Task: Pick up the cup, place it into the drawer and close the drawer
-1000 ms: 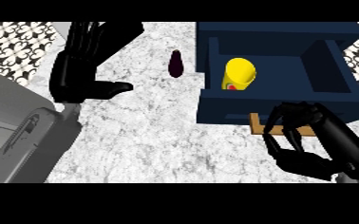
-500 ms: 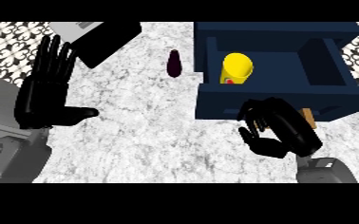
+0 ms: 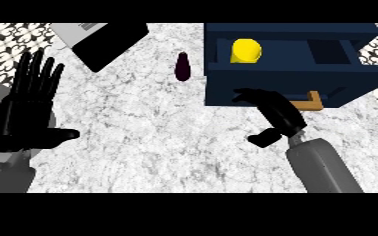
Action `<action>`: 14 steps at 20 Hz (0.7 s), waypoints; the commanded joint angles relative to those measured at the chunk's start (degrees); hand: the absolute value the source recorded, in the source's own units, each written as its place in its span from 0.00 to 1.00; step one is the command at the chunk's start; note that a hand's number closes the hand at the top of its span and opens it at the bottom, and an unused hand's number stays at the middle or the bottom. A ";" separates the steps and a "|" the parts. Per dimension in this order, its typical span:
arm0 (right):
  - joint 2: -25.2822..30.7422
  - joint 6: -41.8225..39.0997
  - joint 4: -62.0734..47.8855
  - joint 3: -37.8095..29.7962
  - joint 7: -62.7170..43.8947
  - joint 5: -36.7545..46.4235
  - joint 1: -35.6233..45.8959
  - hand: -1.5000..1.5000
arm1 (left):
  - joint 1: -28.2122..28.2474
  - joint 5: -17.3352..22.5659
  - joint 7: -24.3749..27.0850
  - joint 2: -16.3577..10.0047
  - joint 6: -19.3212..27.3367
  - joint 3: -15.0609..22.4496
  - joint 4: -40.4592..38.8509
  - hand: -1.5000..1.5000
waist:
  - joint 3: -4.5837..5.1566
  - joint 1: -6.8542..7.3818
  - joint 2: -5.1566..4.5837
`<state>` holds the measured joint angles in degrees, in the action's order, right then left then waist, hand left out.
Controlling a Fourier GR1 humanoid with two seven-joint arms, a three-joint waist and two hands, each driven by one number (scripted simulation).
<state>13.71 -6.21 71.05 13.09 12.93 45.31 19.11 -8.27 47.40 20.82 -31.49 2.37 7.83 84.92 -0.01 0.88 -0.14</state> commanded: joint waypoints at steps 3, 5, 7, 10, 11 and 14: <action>-2.48 2.49 -17.72 -3.48 4.18 1.90 9.51 0.00 | 3.97 1.38 -2.94 -1.77 -4.59 -5.22 2.71 0.00 | -0.02 0.08 0.03; -2.04 4.04 -21.35 -5.09 7.24 1.50 10.55 0.00 | 4.33 0.87 0.01 -1.65 -9.62 -7.36 -3.52 0.00 | 0.00 -0.18 -0.06; -3.22 7.65 -31.61 -7.09 11.16 1.67 14.98 0.00 | 6.15 -1.41 0.59 1.41 -6.83 -4.43 -0.02 0.00 | -0.03 0.35 -0.19; -1.66 4.73 -38.39 -10.89 12.78 -0.66 22.70 0.00 | 2.05 0.69 -0.23 -0.80 -11.54 -7.79 -5.35 0.00 | -0.02 0.47 -0.42; -3.34 4.98 -39.47 -10.74 12.99 -0.64 23.11 0.00 | 1.16 -2.42 1.08 2.53 -9.03 -5.85 -5.62 0.00 | -0.02 0.08 -0.27; 0.02 5.75 -49.03 -13.40 17.37 -0.55 28.43 0.00 | 2.17 -2.21 0.29 2.01 -10.23 -5.84 -4.40 0.00 | -0.07 1.18 -0.69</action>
<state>12.31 -1.63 32.64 2.67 27.88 44.82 42.06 -5.34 46.17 20.66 -30.37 -6.26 2.17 82.38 0.07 1.69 -0.11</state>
